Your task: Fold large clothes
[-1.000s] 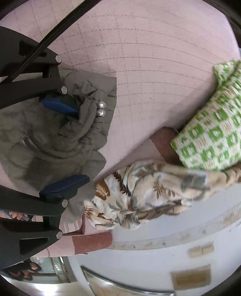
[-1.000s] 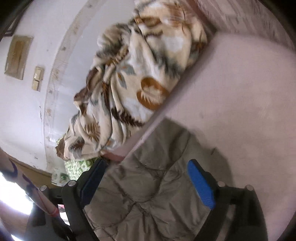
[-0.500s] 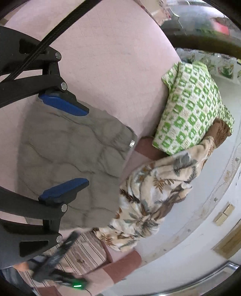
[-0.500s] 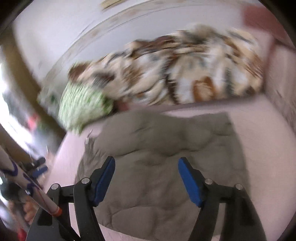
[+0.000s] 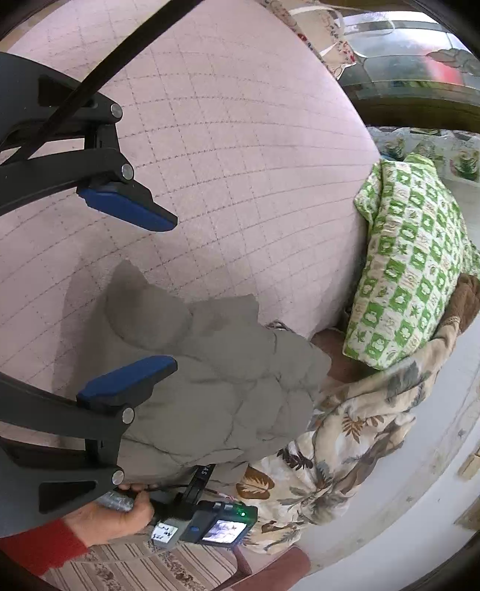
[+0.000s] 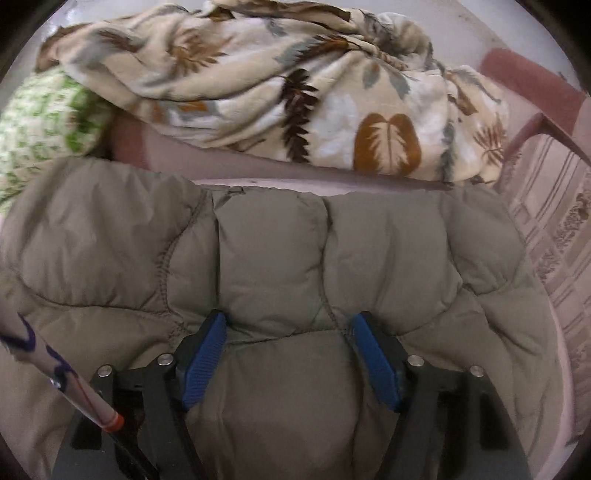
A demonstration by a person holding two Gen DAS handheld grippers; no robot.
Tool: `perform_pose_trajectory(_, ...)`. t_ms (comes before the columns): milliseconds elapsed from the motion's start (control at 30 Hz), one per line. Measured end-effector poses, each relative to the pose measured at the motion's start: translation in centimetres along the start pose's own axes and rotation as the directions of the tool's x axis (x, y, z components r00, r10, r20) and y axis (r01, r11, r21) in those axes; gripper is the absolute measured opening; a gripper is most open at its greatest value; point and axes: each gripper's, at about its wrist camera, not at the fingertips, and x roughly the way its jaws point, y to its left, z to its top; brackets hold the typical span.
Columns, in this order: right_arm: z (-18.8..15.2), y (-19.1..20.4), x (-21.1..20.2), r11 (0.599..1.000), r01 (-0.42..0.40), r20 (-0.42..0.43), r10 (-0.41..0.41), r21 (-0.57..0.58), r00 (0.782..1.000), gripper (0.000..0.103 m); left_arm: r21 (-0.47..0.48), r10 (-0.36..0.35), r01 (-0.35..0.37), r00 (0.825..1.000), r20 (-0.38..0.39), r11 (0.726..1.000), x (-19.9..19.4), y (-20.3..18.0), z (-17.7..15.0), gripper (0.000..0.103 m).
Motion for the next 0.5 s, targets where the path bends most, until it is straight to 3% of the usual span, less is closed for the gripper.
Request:
perform_pose_trajectory(133,0.4,0.4,0.2,0.999,0.030,-0.002,-0.030,-0.029,1.000,0.080,0.022,0.038,-0.038,0.999,0.018,0.999,-0.3,0.1,0.0,0.069)
perform_pose_trajectory(233,1.6,0.8,-2.1,0.998,0.047,-0.005,-0.047,-0.046,0.999,0.080,-0.002,0.033,-0.033,0.999,0.030,0.999,-1.0,0.8,-0.1,0.069)
perform_pose_trajectory(333,2.4,1.4,-6.5,0.999,-0.036,0.084,0.034,0.013,0.996,0.080,-0.029,0.027,-0.025,0.999,0.039,0.999,-1.6,1.7,-0.1,0.069)
perform_pose_trajectory(500,2.8,6.7,-7.6,0.981,-0.186,0.033,0.188,-0.058,0.982,0.080,-0.046,0.056,-0.055,0.998,0.033,0.997,-1.4,2.5,-0.3,0.069)
